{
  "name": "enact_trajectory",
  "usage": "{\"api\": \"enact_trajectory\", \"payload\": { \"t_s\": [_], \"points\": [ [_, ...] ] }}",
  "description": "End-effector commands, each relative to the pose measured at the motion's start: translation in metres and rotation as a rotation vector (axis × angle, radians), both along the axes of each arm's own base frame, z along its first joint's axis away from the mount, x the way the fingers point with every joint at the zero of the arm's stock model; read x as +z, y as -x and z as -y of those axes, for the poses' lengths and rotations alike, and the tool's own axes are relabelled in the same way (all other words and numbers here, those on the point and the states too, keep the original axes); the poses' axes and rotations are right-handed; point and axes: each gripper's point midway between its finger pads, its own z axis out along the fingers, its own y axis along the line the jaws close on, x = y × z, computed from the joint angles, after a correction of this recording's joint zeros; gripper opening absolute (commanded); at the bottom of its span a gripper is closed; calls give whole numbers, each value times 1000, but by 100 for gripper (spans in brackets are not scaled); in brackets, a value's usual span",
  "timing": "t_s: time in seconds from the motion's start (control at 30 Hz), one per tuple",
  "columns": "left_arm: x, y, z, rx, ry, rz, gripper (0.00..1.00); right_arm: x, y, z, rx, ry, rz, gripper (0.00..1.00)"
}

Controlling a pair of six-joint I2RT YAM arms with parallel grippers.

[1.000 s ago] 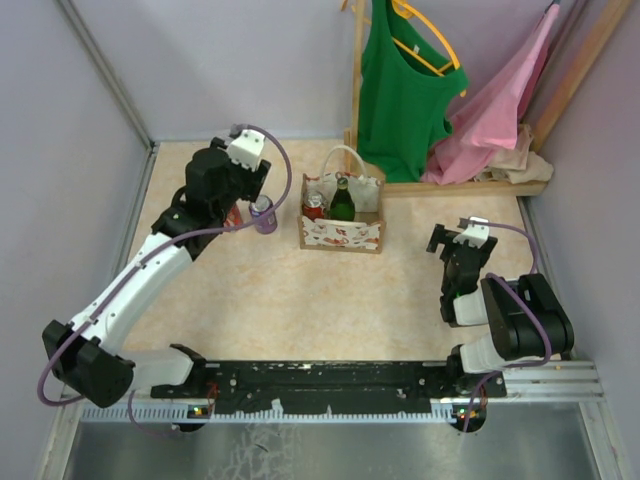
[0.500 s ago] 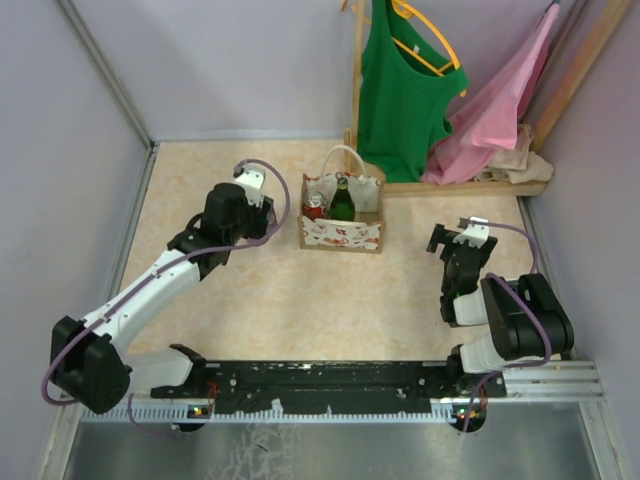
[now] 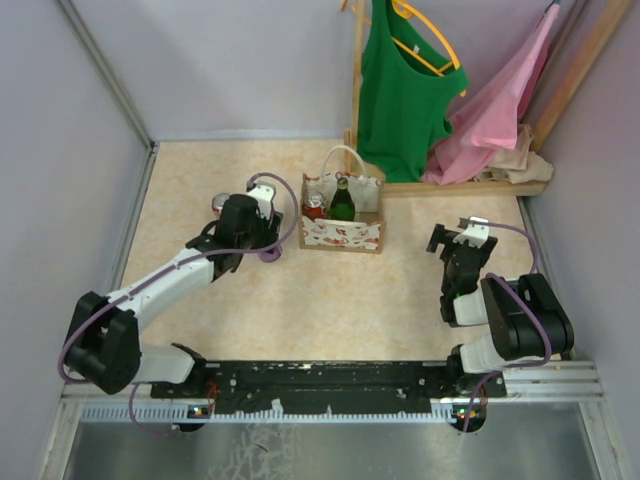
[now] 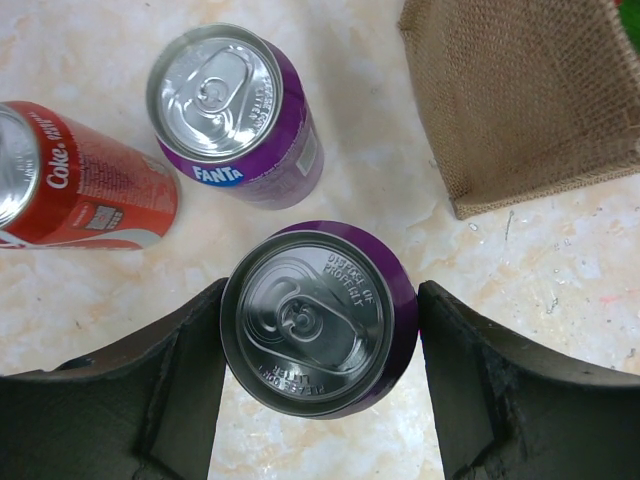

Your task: Take the beverage out of the canvas bag

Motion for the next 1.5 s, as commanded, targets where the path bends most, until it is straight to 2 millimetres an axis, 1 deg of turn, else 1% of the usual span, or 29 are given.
{"api": "enact_trajectory", "payload": {
  "t_s": [0.0, 0.13, 0.2, 0.27, 0.47, 0.5, 0.57, 0.63, 0.67, 0.73, 0.8, 0.9, 1.0, 1.07, 1.2, 1.27, 1.33, 1.37, 1.47],
  "points": [
    [14, -18, 14, -4, 56, 78, 1, 20, -8, 2, -8, -6, 71, 99],
    [1, -20, 14, 0, 18, 68, 1, 20, -8, 2, -9, -5, 72, 99],
    [-2, -21, 18, -10, 10, 65, 1, 20, -8, 2, -8, -4, 71, 99],
    [-5, -20, 21, -20, 2, 65, 4, 20, -8, 2, -9, -5, 71, 99],
    [-11, -17, 26, -27, -38, 62, 23, 20, -8, 1, -7, -5, 71, 99],
    [-13, -16, 26, -25, -46, 57, 33, 20, -8, 2, -8, -5, 71, 99],
    [-14, -15, 26, -21, -58, 51, 50, 20, -8, 2, -8, -5, 71, 99],
    [-15, -14, 25, -16, -59, 45, 70, 20, -8, 1, -7, -6, 71, 99],
    [-15, -13, 25, -16, -58, 44, 78, 20, -8, 2, -9, -5, 71, 99],
    [-13, -12, 25, -15, -55, 44, 90, 20, -8, 2, -9, -5, 71, 99],
    [-7, -12, 27, -20, -46, 56, 93, 20, -8, 2, -8, -6, 71, 99],
    [10, -14, 30, -33, -28, 87, 96, 20, -8, 2, -9, -6, 70, 99],
    [39, -18, 37, -55, 8, 137, 97, 20, -8, 2, -9, -5, 71, 99],
    [64, -20, 42, -69, 37, 179, 95, 20, -8, 2, -8, -5, 71, 99],
    [124, -25, 54, -113, 106, 319, 90, 20, -8, 2, -9, -6, 71, 99],
    [154, -25, 63, -152, 159, 401, 84, 20, -8, 2, -9, -6, 71, 99],
    [177, -25, 75, -201, 206, 457, 78, 20, -8, 2, -8, -6, 71, 99],
    [186, -26, 83, -237, 226, 473, 77, 20, -8, 2, -8, -6, 71, 99],
    [194, -33, 107, -318, 256, 478, 77, 20, -8, 2, -8, -5, 71, 99]
  ]
}}
